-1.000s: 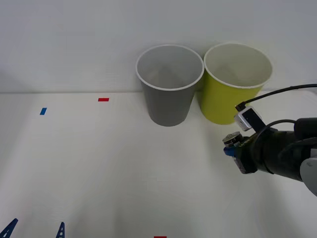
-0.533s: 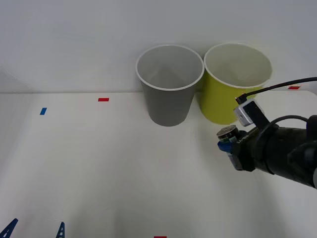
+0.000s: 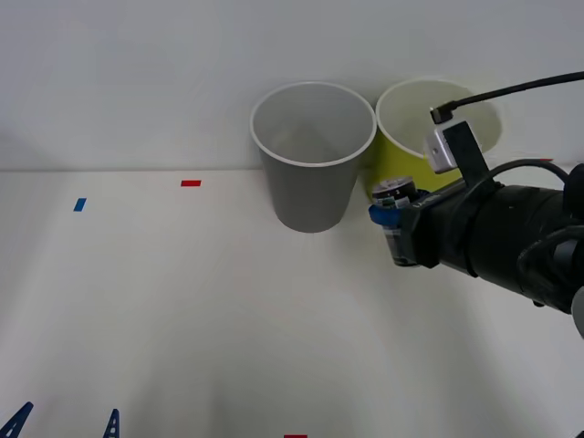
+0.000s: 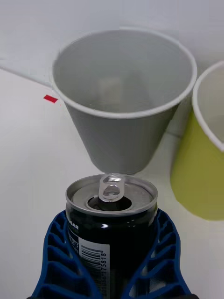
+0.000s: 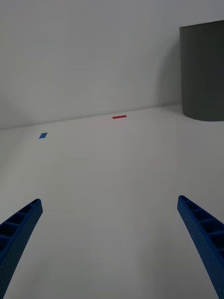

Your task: Put cans in the gray bin and PET bottles in the light green bin.

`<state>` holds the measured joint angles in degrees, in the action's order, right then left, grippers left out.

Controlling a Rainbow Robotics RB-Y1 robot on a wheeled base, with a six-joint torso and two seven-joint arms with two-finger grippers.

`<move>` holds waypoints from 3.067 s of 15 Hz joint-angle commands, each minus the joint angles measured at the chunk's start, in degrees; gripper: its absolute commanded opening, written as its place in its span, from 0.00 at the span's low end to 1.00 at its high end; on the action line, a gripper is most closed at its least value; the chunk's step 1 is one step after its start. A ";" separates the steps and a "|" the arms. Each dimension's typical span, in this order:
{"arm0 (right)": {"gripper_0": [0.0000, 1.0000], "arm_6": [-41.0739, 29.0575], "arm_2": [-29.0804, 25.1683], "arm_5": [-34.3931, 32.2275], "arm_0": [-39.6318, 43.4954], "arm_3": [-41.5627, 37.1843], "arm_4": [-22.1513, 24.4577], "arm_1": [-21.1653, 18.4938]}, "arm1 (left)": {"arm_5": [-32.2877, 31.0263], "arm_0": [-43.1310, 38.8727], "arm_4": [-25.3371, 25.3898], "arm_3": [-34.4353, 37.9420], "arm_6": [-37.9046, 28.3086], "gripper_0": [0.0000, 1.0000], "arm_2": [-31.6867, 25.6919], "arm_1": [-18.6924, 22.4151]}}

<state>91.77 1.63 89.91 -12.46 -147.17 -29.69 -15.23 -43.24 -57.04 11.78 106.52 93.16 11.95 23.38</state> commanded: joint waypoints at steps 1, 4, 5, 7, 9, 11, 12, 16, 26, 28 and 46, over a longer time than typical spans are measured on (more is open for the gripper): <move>0.00 -0.72 0.57 0.01 -4.59 -1.01 -1.34 0.11 | 0.00 0.00 0.00 0.00 0.00 1.00 0.00 0.00; 0.00 -1.16 -3.30 0.01 -7.05 -1.01 -8.81 -1.38 | 0.00 0.00 0.00 0.00 0.00 1.00 0.00 0.00; 0.00 -1.25 -5.32 0.01 -7.58 -1.01 -11.71 -1.56 | 0.00 0.00 0.00 0.00 0.00 1.00 0.00 0.00; 0.00 -1.77 -6.38 0.01 -9.69 -1.01 -12.23 -1.74 | 0.00 0.00 0.00 0.00 0.00 1.00 0.00 0.00; 0.00 -6.70 -5.94 0.01 -12.67 -0.75 -10.83 -1.12 | 0.00 0.00 0.00 0.00 0.00 1.00 0.00 0.00; 0.00 -10.04 -5.67 0.01 -16.80 1.53 -10.92 1.08 | 0.00 0.00 0.00 0.00 0.00 1.00 0.00 0.00; 0.00 -10.21 -5.59 -0.08 -18.65 2.68 -10.92 1.60 | 0.00 0.00 0.00 0.00 0.00 1.00 0.00 0.00; 0.00 -10.39 -2.16 -4.65 -27.35 11.64 -11.27 2.13 | 0.00 0.00 0.00 0.00 0.00 1.00 0.00 0.00; 0.00 -9.68 11.29 -37.26 -27.62 30.71 -2.13 -2.18 | 0.00 0.00 0.00 0.00 0.00 1.00 0.00 0.00; 0.00 -9.25 12.17 -40.86 -27.62 33.70 -0.72 -2.70 | 0.00 0.00 0.00 0.00 0.00 1.00 0.00 0.00; 0.00 -9.68 16.91 -60.90 -27.62 50.31 4.64 -4.20 | 0.00 0.00 0.00 0.00 0.00 1.00 0.00 0.00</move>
<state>82.10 18.50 29.05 -40.08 -96.90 -25.04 -19.10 -43.24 -57.04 11.78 106.52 93.16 11.95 23.38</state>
